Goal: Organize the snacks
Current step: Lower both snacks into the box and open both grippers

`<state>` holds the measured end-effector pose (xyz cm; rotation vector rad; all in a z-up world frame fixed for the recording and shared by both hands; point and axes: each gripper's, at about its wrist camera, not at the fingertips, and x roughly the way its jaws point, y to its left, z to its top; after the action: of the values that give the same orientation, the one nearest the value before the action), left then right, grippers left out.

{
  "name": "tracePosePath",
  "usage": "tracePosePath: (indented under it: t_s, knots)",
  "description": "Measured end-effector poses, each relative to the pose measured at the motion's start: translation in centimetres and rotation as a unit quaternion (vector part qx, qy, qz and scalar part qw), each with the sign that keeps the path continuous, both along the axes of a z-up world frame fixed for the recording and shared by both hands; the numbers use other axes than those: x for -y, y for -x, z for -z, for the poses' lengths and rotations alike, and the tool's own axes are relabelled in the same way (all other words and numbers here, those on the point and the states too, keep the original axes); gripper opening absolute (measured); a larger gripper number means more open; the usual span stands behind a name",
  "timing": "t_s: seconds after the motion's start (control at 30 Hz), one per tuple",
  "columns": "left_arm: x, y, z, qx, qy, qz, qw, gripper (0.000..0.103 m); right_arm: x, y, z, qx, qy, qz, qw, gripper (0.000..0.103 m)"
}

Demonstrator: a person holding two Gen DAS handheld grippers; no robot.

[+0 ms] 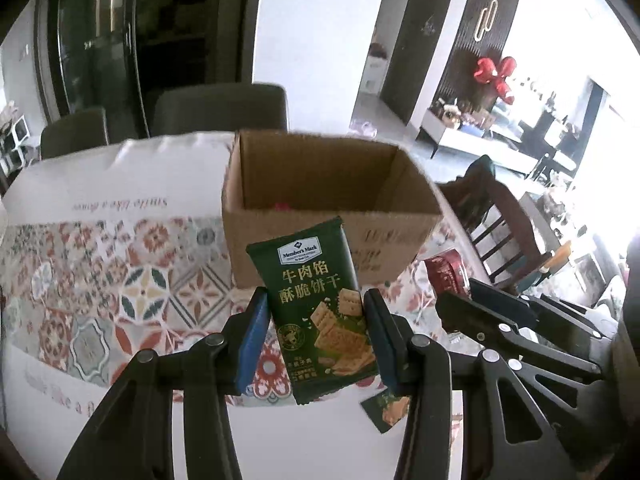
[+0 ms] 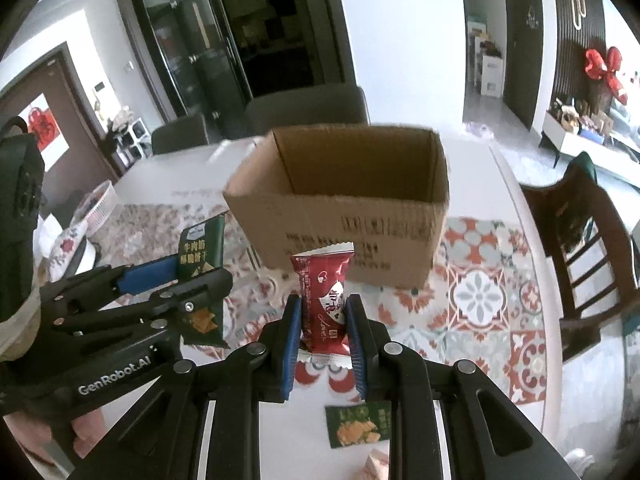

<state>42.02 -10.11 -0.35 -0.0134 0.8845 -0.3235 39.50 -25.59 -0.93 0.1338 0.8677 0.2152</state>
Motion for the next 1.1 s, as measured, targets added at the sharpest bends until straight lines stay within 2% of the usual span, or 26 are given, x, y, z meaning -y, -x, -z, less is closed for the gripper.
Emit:
tracePosePath:
  t_s: [0.33, 0.53, 0.83, 1.1]
  knots:
    - [-0.3, -2.2, -3.9, 0.055, -0.014, 0.014, 0.9983, 0.047, -0.7, -1.8, -3.6, 0.046, 0.002, 0.005, 0.999, 0.023]
    - [0.2, -5.4, -4.9, 0.063, -0.018, 0.026, 0.9975, 0.047, -0.5, -4.6, -4.7, 0.054, 0.0, 0.012, 0.998, 0.023]
    - [1.6, -10.7, -4.4, 0.059, -0.033, 0.031, 0.9972, 0.047, 0.5, -9.3, -3.9, 0.041, 0.02, 0.026, 0.999, 0.023]
    - [2.9, -15.2, -1.5, 0.015, -0.035, 0.04, 0.9985, 0.047, 1.4, -13.1, -2.3, 0.018, 0.019, 0.027, 0.999, 0.023]
